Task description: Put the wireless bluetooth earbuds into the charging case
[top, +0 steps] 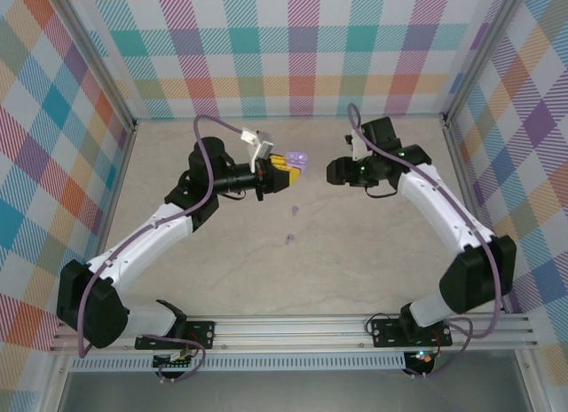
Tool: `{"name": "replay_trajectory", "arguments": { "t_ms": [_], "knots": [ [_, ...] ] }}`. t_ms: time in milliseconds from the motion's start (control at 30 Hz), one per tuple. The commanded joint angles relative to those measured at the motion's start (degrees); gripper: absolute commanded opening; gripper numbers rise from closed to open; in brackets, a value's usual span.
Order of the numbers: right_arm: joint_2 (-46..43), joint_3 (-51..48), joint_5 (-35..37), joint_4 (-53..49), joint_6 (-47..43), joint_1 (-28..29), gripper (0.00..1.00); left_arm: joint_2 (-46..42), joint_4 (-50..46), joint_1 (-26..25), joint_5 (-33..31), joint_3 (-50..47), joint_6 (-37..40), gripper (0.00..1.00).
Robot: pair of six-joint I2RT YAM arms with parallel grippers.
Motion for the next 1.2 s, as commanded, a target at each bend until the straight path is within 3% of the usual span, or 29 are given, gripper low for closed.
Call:
{"name": "replay_trajectory", "arguments": {
  "t_ms": [0,333,533,1167],
  "knots": [
    [4.77,-0.27,-6.64,1.43,1.29,0.86,0.57,-3.72,-1.35,0.42,0.70,-0.91,-0.94,0.06],
    [21.06,5.51,-6.22,2.20,5.01,6.83,0.49,-8.79,-5.33,0.40,-2.43,-3.83,-1.38,0.06],
    [27.99,10.98,-0.89,-0.01,8.16,10.78,0.45,-10.03,-5.78,0.44,-2.52,-5.40,-1.86,0.06],
    [39.53,24.79,13.74,-10.32,14.05,16.04,0.37,-9.56,-7.04,0.42,-1.32,-5.23,-1.75,0.05]
  ]
}}
